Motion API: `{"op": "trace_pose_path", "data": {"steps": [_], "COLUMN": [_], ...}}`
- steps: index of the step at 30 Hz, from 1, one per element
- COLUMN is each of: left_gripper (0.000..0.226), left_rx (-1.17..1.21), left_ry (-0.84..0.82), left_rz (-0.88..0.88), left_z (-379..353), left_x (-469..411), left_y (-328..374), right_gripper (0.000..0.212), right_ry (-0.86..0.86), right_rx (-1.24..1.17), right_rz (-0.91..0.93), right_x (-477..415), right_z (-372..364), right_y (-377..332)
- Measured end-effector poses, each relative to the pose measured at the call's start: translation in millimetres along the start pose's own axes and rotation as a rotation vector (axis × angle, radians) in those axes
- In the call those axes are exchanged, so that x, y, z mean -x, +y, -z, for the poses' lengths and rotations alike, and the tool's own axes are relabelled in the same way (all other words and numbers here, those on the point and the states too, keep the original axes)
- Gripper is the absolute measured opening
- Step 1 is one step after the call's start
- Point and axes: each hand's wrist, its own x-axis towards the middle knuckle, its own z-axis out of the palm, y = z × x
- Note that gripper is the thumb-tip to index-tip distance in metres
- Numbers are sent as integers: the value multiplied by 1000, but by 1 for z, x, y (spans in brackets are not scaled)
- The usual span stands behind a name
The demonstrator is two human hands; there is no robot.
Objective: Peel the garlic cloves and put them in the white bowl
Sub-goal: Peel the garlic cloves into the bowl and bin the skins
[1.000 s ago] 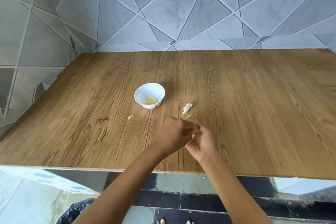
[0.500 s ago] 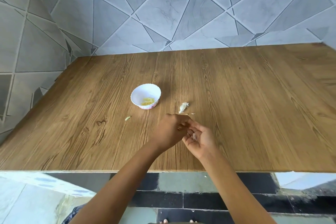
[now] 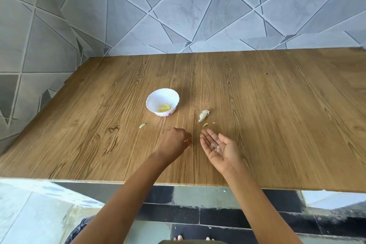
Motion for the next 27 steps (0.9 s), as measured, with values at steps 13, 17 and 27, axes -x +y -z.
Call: {"op": "trace_pose_path", "data": {"steps": [13, 17, 27], "left_gripper": [17, 10, 23], "left_rx": [225, 141, 245], "left_ry": [88, 122, 79], "left_rz": [-188, -133, -188], "left_z": [29, 30, 39], "left_x": [3, 4, 16], "left_y": [3, 2, -16], "right_gripper": [28, 27, 33], "right_ry": [20, -6, 11], "right_rx": [76, 60, 114], "right_rz": [-24, -48, -79], "right_x": [-2, -5, -10], "right_z": [-18, -28, -36], "right_y": [19, 24, 39]}}
